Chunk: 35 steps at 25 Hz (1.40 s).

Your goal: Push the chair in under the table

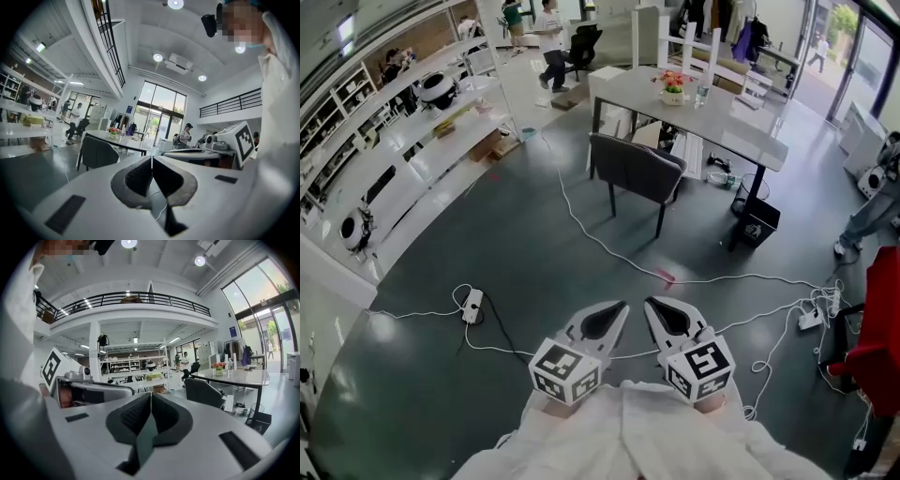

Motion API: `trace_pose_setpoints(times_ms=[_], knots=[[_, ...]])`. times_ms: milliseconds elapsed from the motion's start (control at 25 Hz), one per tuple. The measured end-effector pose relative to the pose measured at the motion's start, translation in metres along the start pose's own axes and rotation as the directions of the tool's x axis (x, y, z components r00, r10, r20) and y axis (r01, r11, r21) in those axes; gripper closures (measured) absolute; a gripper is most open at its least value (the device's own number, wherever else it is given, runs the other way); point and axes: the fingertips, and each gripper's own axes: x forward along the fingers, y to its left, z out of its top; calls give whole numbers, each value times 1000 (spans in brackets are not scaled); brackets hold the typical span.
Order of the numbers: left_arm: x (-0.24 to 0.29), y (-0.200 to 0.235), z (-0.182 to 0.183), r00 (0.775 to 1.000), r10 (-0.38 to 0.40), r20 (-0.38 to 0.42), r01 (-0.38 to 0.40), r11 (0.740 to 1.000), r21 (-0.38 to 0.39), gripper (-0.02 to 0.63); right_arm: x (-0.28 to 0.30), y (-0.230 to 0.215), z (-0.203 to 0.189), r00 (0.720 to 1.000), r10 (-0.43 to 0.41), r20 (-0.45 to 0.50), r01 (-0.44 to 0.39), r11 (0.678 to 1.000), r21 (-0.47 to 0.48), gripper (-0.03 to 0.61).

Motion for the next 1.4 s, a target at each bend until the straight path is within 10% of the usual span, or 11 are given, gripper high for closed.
trace_pose_setpoints(times_ms=[720, 1400], knots=[[46, 44, -18, 999, 24, -42, -27, 997, -73, 595, 51, -40, -10, 999, 41, -27, -39, 998, 57, 546], [133, 250, 66, 996, -55, -63, 54, 998, -20, 595, 265, -109, 59, 1000, 10, 23, -11, 998, 66, 546]])
